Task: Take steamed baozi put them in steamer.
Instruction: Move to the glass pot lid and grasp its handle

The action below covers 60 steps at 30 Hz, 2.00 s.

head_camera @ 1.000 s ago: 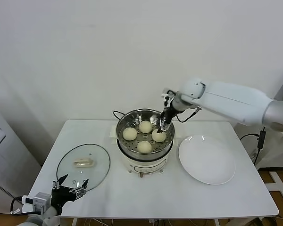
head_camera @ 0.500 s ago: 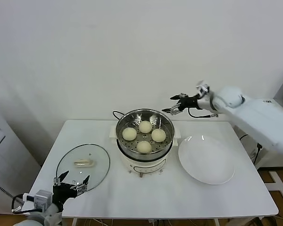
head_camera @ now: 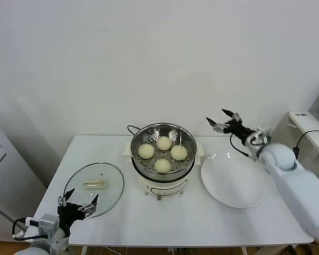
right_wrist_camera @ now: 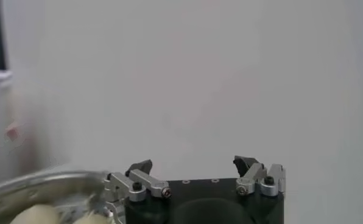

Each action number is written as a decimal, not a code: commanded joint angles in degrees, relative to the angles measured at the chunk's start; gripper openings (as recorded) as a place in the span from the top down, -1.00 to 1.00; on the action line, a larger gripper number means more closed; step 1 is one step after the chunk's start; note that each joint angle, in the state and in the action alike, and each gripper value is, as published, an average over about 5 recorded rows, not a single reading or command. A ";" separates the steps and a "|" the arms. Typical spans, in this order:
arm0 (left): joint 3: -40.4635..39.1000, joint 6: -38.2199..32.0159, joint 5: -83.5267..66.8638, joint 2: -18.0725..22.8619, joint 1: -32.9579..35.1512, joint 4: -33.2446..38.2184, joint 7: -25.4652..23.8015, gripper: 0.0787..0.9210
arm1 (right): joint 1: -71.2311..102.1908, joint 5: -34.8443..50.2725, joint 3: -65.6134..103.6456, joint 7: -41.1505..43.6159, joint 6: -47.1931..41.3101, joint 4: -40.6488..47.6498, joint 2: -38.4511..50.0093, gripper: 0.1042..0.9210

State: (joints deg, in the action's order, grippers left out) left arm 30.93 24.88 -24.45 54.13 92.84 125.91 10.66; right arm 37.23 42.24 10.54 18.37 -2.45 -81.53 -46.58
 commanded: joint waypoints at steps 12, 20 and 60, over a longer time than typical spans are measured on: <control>-0.25 -18.08 57.89 0.42 0.72 -13.64 -4.25 -0.77 | 34.82 -20.48 37.76 -1.40 4.59 -5.70 -21.54 -0.76; -1.36 -27.64 84.33 4.90 -2.33 -20.76 -4.09 -0.77 | 34.76 -21.21 37.77 -1.10 4.37 -5.06 -23.12 -0.76; -3.20 -30.26 104.06 13.51 -25.14 -45.92 3.78 -0.77 | 34.09 -25.90 37.94 0.05 6.49 -3.13 -25.51 -0.76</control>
State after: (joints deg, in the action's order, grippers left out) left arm 28.01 -5.03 77.70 66.98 73.20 85.71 13.74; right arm 71.41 17.14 48.33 18.32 3.90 -85.16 -71.78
